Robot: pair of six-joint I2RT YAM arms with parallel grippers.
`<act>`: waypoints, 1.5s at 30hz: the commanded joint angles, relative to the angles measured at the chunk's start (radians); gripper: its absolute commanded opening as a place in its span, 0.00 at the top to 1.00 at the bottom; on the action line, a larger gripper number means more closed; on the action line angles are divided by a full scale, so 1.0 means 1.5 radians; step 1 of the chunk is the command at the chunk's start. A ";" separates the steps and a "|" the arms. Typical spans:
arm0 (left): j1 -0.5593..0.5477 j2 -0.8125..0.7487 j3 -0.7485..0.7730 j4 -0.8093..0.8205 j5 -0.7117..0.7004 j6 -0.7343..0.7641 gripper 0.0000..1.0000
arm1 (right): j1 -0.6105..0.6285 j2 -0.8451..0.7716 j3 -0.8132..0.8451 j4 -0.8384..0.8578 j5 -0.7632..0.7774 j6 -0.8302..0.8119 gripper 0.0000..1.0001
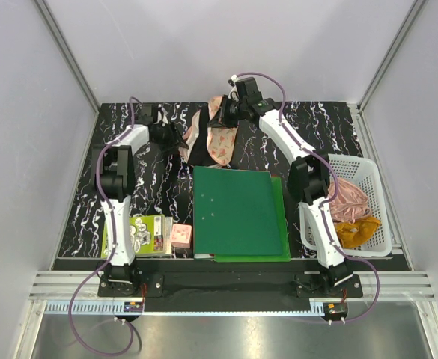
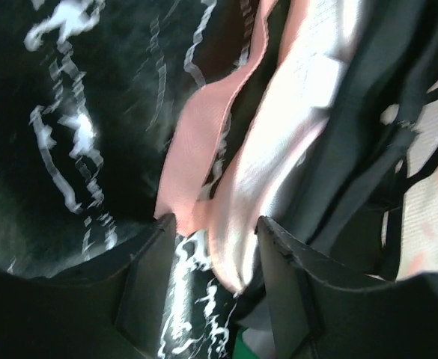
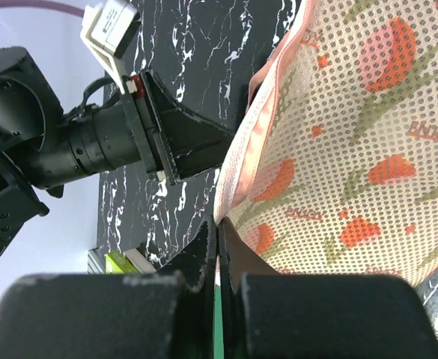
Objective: Place the bra in the laundry bag and zip it closed
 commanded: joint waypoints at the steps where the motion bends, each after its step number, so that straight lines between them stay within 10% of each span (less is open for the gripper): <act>1: -0.013 0.034 0.044 0.009 -0.014 -0.006 0.50 | 0.005 0.012 0.042 0.001 -0.023 0.010 1.00; 8: 0.018 -0.044 -0.026 0.008 -0.085 0.016 1.00 | 0.036 0.040 0.090 0.002 -0.039 0.018 1.00; 24: 0.079 -0.255 -0.260 -0.005 -0.193 0.090 0.95 | 0.144 0.159 0.165 0.238 -0.053 0.237 1.00; 29: 0.108 -0.284 -0.292 -0.015 -0.200 0.075 0.62 | 0.163 0.158 0.154 0.259 -0.039 0.252 1.00; 33: 0.127 -0.346 -0.331 -0.018 -0.216 0.070 0.55 | 0.168 0.136 0.131 0.258 -0.029 0.251 1.00; 45: 0.136 -0.352 -0.299 0.048 -0.117 0.034 0.61 | 0.176 0.134 0.143 0.259 -0.024 0.289 1.00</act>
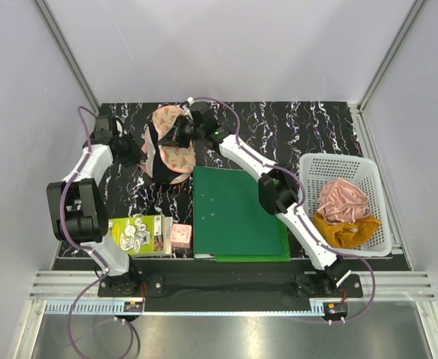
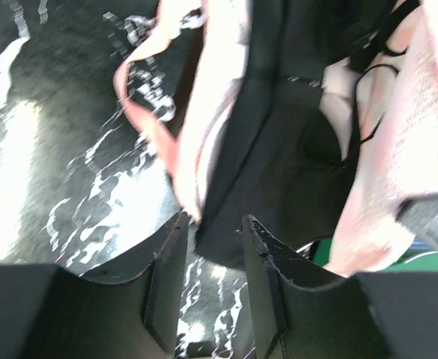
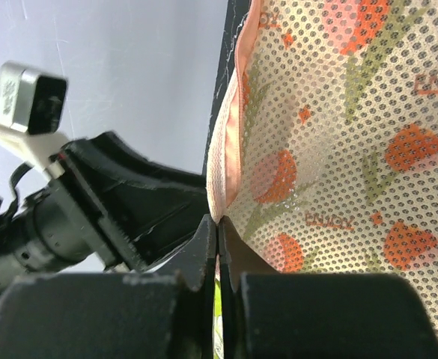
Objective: Place the bra in the laundry bag and zip it closed
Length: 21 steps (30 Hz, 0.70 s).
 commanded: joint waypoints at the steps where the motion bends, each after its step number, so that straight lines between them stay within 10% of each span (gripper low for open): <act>1: 0.000 0.081 0.056 0.064 0.053 -0.017 0.61 | 0.010 -0.036 0.027 0.029 0.008 0.026 1.00; 21: -0.033 0.320 0.243 0.172 0.174 -0.123 0.67 | 0.019 0.016 0.072 0.061 -0.002 0.142 1.00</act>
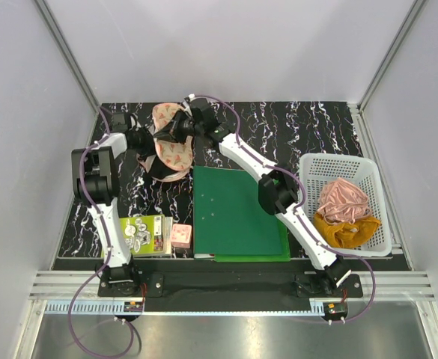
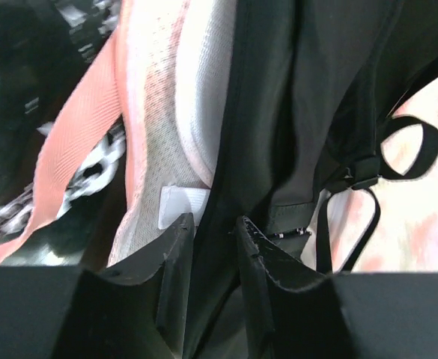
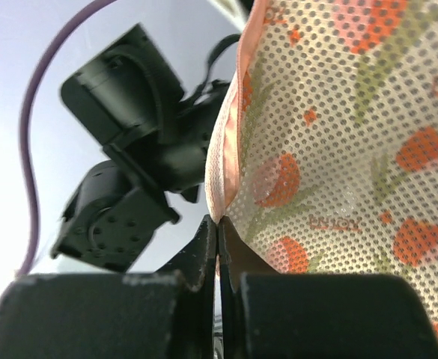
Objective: Place the bra in the laundry bag and zip it closed
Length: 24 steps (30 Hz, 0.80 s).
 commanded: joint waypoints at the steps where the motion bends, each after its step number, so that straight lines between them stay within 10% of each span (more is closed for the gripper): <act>1: -0.016 -0.016 0.035 0.056 0.023 -0.029 0.67 | 0.016 0.006 0.029 0.037 -0.002 0.029 1.00; 24: 0.083 -0.392 -0.284 -0.028 -0.043 0.009 0.42 | -0.012 0.002 -0.012 0.053 0.007 0.002 1.00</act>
